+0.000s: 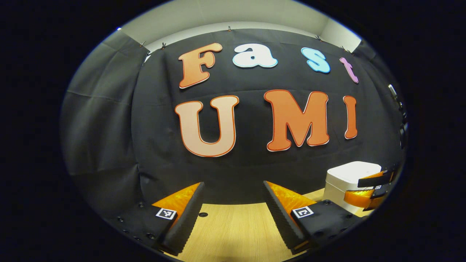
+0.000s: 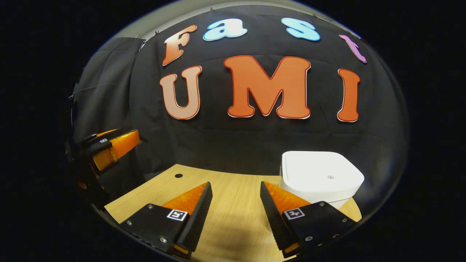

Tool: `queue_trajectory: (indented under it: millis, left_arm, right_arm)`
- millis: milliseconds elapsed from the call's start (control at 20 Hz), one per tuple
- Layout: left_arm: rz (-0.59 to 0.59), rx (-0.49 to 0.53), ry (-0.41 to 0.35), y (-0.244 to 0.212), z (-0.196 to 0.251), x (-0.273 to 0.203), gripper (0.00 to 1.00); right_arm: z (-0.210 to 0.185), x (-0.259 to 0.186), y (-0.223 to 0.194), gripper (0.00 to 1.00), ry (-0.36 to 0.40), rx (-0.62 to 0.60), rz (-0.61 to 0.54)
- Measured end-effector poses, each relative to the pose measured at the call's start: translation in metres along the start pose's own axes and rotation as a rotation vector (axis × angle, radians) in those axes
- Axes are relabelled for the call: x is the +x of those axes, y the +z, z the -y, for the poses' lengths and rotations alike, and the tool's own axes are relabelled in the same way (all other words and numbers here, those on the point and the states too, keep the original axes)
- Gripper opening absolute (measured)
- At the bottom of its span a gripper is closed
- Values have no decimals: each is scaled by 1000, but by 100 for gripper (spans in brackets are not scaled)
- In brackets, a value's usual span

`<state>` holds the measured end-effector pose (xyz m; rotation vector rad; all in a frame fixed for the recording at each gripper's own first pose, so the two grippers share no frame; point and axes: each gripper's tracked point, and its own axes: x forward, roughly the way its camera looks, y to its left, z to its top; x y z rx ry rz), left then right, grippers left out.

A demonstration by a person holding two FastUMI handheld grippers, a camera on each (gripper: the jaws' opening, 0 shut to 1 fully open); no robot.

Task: Press the lid of the desktop garbage bin to open it, pick up the crumpled paper on the desktop and throw it into the bin, then pick up the pop can on the desktop and drop it into the bin, and finally close the garbage bin lid.

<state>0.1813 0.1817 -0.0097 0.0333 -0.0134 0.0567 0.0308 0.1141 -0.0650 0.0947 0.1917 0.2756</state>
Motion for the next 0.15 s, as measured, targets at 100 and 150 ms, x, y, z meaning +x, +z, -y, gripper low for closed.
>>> queue_trajectory:
  millis: [100,150]
  left_arm:
    - [-6,18,-6,-4,3,-5,100]
    - [-2,14,-11,-3,5,-7,100]
  right_arm:
    - [-5,2,0,82,15,5,-4]
    - [-9,2,0,82,31,2,-10]
